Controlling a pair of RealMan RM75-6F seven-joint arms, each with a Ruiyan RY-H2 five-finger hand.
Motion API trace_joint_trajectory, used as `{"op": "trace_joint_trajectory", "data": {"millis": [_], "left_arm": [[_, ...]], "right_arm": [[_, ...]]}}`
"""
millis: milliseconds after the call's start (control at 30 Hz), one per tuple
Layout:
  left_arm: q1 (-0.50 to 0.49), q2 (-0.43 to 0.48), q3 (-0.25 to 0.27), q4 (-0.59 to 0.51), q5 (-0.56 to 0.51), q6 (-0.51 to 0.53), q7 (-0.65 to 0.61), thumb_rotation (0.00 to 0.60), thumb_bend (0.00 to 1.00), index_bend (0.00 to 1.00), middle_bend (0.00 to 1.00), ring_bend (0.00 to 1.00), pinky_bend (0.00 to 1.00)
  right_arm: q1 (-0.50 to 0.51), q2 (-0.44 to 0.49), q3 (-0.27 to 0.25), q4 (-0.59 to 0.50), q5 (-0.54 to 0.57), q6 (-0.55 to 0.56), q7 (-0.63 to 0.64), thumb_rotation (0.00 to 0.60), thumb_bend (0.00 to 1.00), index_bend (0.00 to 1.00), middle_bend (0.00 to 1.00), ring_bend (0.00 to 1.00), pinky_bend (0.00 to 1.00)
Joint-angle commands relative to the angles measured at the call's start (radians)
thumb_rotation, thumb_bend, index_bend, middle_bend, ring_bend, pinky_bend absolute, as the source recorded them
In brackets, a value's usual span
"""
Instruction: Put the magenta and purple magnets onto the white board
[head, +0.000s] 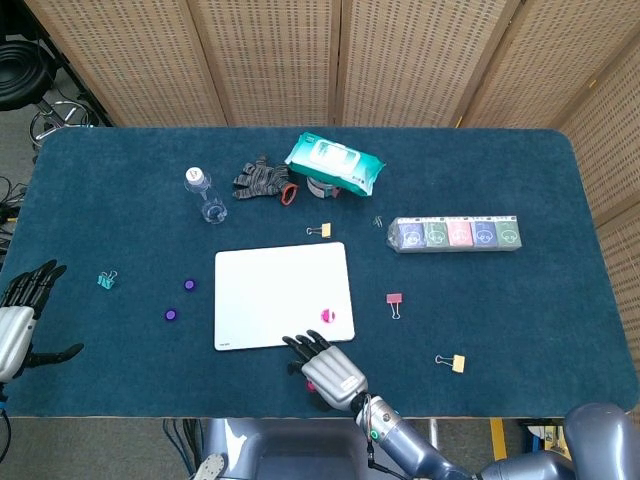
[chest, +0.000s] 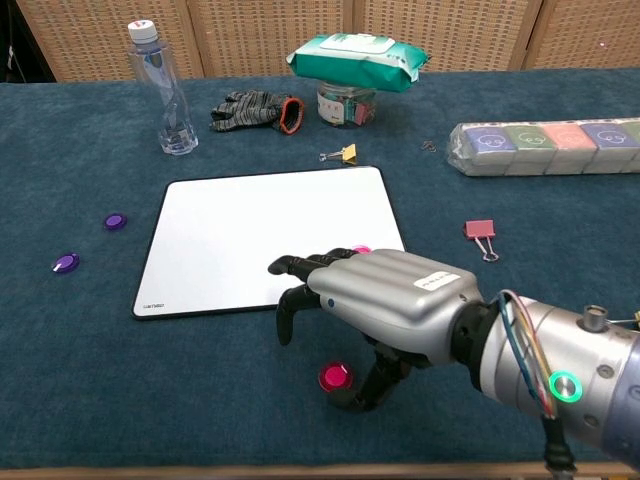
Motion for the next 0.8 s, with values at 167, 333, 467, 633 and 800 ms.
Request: {"op": "trace_joint_trajectory", "data": {"millis": [167,333,467,633,800], "left_arm": [[-0.001,0.005,0.001,0.001,-0.001,-0.007,-0.010,0.600,0.02,0.00,0.00,0.00,0.00],[-0.004,0.007,0.004,-0.001,0.003,-0.015,-0.014,0.600,0.02,0.00,0.00,0.00,0.00],[-0.006,0.007,0.006,0.001,0.001,-0.022,-0.015,0.600,0.02,0.00,0.00,0.00,0.00],[-0.007,0.007,0.007,-0.001,0.002,-0.024,-0.014,0.600,0.02,0.00,0.00,0.00,0.00],[-0.007,0.009,0.007,-0.001,0.002,-0.025,-0.019,0.600,0.02,0.00,0.00,0.00,0.00]], "right_arm": [[0.000,-0.019,0.000,0.032,0.015,0.006,-0.016,0.600,0.31,0.33,0.00,0.00,0.00],[-0.004,-0.021,-0.006,0.046,0.025,0.005,-0.014,0.600,0.31,0.34,0.00,0.00,0.00],[-0.010,-0.024,-0.010,0.050,0.022,0.006,-0.003,0.600,0.31,0.34,0.00,0.00,0.00],[-0.012,-0.031,-0.011,0.060,0.018,0.003,0.008,0.600,0.31,0.37,0.00,0.00,0.00],[-0.015,-0.042,-0.010,0.077,0.024,-0.001,0.016,0.600,0.31,0.40,0.00,0.00,0.00]]}}
